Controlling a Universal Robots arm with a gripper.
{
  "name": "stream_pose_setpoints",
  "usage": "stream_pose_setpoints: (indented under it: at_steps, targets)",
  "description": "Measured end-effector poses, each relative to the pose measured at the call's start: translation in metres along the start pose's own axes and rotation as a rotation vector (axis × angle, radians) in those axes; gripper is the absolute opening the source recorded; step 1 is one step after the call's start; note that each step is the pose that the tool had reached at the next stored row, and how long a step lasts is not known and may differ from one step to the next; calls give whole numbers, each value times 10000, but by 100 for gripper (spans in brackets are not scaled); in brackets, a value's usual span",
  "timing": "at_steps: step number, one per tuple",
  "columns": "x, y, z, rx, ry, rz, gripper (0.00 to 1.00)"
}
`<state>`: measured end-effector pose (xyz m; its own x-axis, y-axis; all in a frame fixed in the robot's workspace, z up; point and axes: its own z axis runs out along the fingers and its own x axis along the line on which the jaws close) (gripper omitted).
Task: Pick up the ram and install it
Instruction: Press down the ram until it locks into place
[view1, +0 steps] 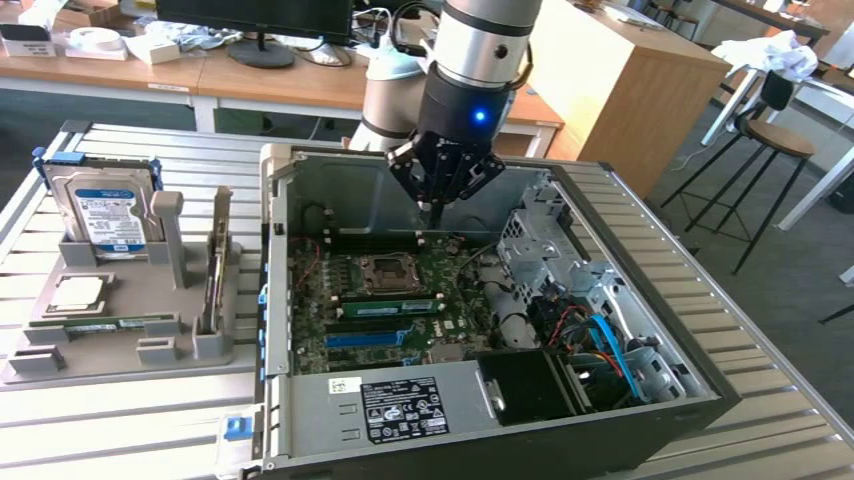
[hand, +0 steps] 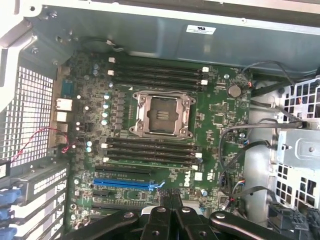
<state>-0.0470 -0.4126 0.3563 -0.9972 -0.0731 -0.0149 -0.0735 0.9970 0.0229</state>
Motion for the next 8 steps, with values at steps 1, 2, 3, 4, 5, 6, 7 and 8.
stream_pose_setpoints:
  at_steps: [1,2,3,4,5,6,7,8]
  targets:
    - [1,0,0,-3,35,5,10]
    - [2,0,1,-6,70,13,10]
    - [4,0,1,-8,106,23,10]
    - [6,0,0,-9,141,32,10]
    - [7,0,0,-12,171,44,10]
    - [10,0,0,-12,193,58,10]
    - [12,1,0,-14,210,69,10]
    - [14,1,1,-16,224,75,10]
